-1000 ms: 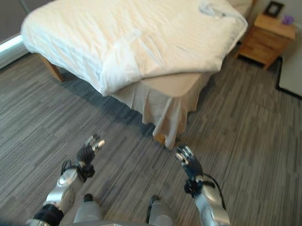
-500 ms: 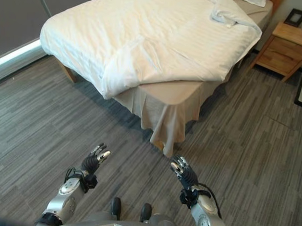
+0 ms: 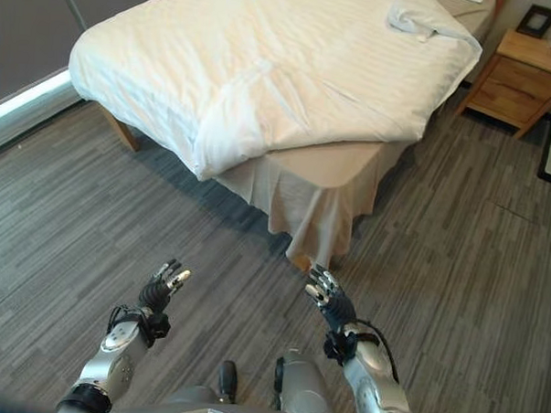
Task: Making the bed.
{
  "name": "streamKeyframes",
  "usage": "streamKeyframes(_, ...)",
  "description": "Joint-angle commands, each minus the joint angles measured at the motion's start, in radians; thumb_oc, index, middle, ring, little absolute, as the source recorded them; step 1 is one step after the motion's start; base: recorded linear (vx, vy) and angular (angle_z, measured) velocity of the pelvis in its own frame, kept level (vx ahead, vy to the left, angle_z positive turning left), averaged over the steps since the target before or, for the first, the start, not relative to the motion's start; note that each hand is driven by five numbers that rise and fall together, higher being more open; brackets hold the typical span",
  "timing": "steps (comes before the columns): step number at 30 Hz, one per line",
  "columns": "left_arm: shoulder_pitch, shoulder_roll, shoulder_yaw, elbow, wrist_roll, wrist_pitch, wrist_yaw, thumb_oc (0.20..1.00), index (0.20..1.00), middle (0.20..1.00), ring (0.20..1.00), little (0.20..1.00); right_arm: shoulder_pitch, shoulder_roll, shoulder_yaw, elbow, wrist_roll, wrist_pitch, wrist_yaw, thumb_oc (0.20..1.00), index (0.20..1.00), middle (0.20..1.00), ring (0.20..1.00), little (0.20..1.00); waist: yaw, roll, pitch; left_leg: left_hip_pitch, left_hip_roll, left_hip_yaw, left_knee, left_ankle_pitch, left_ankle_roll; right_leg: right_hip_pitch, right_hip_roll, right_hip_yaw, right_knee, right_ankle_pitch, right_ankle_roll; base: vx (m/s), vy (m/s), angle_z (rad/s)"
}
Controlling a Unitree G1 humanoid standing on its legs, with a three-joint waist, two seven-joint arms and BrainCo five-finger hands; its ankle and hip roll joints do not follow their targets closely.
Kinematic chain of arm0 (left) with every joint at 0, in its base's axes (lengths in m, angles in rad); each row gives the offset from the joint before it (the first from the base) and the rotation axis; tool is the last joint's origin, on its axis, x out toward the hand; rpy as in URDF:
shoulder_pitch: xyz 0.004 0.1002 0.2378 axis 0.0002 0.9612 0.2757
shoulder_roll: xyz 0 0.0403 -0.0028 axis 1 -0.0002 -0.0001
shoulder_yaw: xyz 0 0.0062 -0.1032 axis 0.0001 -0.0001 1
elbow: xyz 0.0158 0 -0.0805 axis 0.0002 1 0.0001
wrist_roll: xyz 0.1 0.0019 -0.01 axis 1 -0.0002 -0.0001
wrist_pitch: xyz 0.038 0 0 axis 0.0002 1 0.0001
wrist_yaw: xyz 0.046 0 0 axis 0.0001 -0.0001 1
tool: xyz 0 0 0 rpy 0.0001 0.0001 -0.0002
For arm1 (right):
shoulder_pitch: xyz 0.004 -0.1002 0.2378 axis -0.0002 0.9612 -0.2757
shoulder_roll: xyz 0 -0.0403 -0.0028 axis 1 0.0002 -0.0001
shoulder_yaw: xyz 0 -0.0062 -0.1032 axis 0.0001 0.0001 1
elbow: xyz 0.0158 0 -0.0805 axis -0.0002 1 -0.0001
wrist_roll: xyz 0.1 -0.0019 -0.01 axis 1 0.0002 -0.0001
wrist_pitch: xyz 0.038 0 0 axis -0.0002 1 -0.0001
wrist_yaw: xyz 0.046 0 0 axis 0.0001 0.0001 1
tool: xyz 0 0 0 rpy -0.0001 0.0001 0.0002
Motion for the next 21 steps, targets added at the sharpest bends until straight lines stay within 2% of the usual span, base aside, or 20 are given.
streamKeyframes(1,-0.06,0.022,0.026,-0.053,-0.006,-0.054,0.006,1.0,1.0,1.0,1.0,1.0,-0.037,0.03,-0.024,-0.034,0.044,-0.052,-0.011,1.0,1.0,1.0,1.0,1.0,-0.03,-0.028,-0.002,0.159,0.043,-0.042,-0.001,-0.082,-0.054,0.08,-0.01,0.06,-0.29,0.291,0.072,0.25,-0.135,0.34)
streamKeyframes(2,-0.06,0.022,0.026,-0.053,-0.006,-0.054,0.006,1.0,1.0,1.0,1.0,1.0,-0.037,0.03,-0.024,-0.034,0.044,-0.052,-0.011,1.0,1.0,1.0,1.0,1.0,-0.03,-0.028,-0.002,0.159,0.043,-0.041,-0.001,-0.082,-0.054,0.081,-0.01,0.061,-0.29,0.291,0.072,0.48,-0.322,0.34)
streamKeyframes(3,-0.072,0.016,0.021,-0.06,-0.018,-0.059,0.014,1.0,1.0,1.0,1.0,1.0,-0.049,0.028,-0.008,-0.047,0.049,-0.045,-0.007,1.0,1.0,1.0,1.0,1.0,-0.031,-0.029,-0.004,0.197,0.065,-0.034,-0.013,-0.095,-0.072,0.056,-0.028,0.012,-0.295,0.314,0.081,0.33,-0.263,0.42)
streamKeyframes(4,-0.078,0.015,0.014,-0.059,-0.013,-0.056,0.014,1.0,1.0,1.0,1.0,1.0,-0.052,0.026,-0.002,-0.049,0.044,-0.042,-0.004,1.0,1.0,1.0,1.0,1.0,-0.027,-0.031,-0.007,0.199,0.065,-0.032,-0.007,-0.096,-0.078,0.066,-0.04,-0.03,-0.293,0.311,0.075,0.42,-0.354,0.3)
streamKeyframes(5,-0.08,0.008,0.005,-0.058,-0.008,-0.055,0.01,1.0,1.0,1.0,1.0,1.0,-0.059,0.023,0.01,-0.041,0.042,-0.04,-0.004,1.0,1.0,1.0,1.0,1.0,-0.033,-0.027,-0.012,0.203,0.074,-0.038,0.001,-0.089,-0.087,0.079,-0.042,-0.039,-0.293,0.3,0.067,0.29,-0.238,0.15)
streamKeyframes(6,-0.087,-0.001,-0.009,-0.05,-0.001,-0.059,0.01,1.0,1.0,1.0,1.0,1.0,-0.077,0.017,0.019,-0.013,0.038,-0.039,-0.006,1.0,1.0,1.0,1.0,1.0,-0.04,-0.015,-0.017,0.201,0.088,-0.043,0.023,-0.061,-0.099,0.083,-0.04,-0.039,-0.279,0.292,0.06,0.33,-0.249,0.13)
streamKeyframes(7,-0.105,-0.004,-0.011,-0.046,-0.003,-0.06,0.018,1.0,1.0,1.0,1.0,1.0,-0.101,0.006,0.017,-0.009,0.048,-0.038,-0.013,1.0,1.0,1.0,1.0,1.0,-0.047,-0.001,-0.022,0.179,0.117,-0.021,0.101,0.004,-0.13,0.092,-0.044,-0.068,-0.268,0.278,0.045,0.23,-0.158,0.22)
streamKeyframes(8,-0.105,-0.004,-0.011,-0.046,-0.003,-0.06,0.018,1.0,1.0,1.0,1.0,1.0,-0.101,0.006,0.017,-0.009,0.048,-0.038,-0.013,1.0,1.0,1.0,1.0,1.0,-0.047,-0.001,-0.023,0.178,0.117,-0.021,0.101,0.004,-0.13,0.092,-0.044,-0.068,-0.268,0.278,0.045,0.29,-0.263,0.4)
streamKeyframes(9,-0.123,-0.019,-0.028,-0.059,-0.049,-0.059,0.005,1.0,1.0,1.0,1.0,1.0,-0.122,-0.004,0.022,0.007,0.105,-0.043,-0.018,1.0,1.0,1.0,1.0,1.0,-0.047,-0.012,-0.021,0.104,0.129,0.032,0.276,0.087,-0.157,0.14,-0.055,-0.108,-0.304,0.261,0.021,0.27,-0.281,0.35)
streamKeyframes(11,-0.128,-0.014,-0.044,-0.082,-0.032,-0.053,-0.01,1.0,1.0,1.0,1.0,1.0,-0.127,-0.029,0.02,0.019,0.079,-0.041,-0.022,1.0,1.0,1.0,1.0,1.0,-0.027,-0.029,-0.011,0.054,0.14,0.085,0.362,0.122,-0.162,0.21,-0.051,-0.146,-0.356,0.25,0.004,0.34,-0.316,0.42)
streamKeyframes(14,-0.123,-0.022,-0.042,-0.067,-0.047,-0.05,-0.02,1.0,1.0,1.0,1.0,1.0,-0.142,-0.044,0.01,0.042,0.072,-0.034,-0.029,1.0,1.0,1.0,1.0,1.0,0.014,-0.048,-0.009,-0.021,0.151,0.148,0.291,0.091,-0.148,0.291,-0.052,-0.158,-0.426,0.241,0.012,0.31,-0.17,0.05)
streamKeyframes(17,-0.083,-0.015,-0.034,-0.07,-0.051,-0.043,-0.028,1.0,1.0,1.0,1.0,1.0,-0.132,-0.052,0.002,0.031,0.064,-0.035,-0.024,1.0,1.0,1.0,1.0,1.0,0.051,-0.045,-0.022,-0.062,0.129,0.116,0.172,0.089,-0.15,0.337,-0.035,-0.148,-0.464,0.233,0.019,0.32,-0.077,-0.34)
streamKeyframes(20,-0.058,-0.014,-0.038,-0.07,-0.052,-0.037,-0.032,1.0,1.0,1.0,1.0,1.0,-0.12,-0.052,-0.003,0.022,0.064,-0.035,-0.023,1.0,1.0,1.0,1.0,1.0,0.065,-0.035,-0.028,-0.094,0.134,0.095,0.087,0.121,-0.156,0.37,-0.027,-0.139,-0.474,0.213,0.024,0.25,0.014,-0.49)
streamKeyframes(21,-0.047,-0.014,-0.039,-0.067,-0.057,-0.033,-0.041,1.0,1.0,1.0,1.0,1.0,-0.106,-0.05,-0.011,0.014,0.063,-0.036,-0.021,1.0,1.0,1.0,1.0,1.0,0.064,-0.024,-0.033,-0.11,0.144,0.102,0.05,0.158,-0.168,0.396,-0.026,-0.132,-0.474,0.201,0.026,0.24,0.071,-0.6)
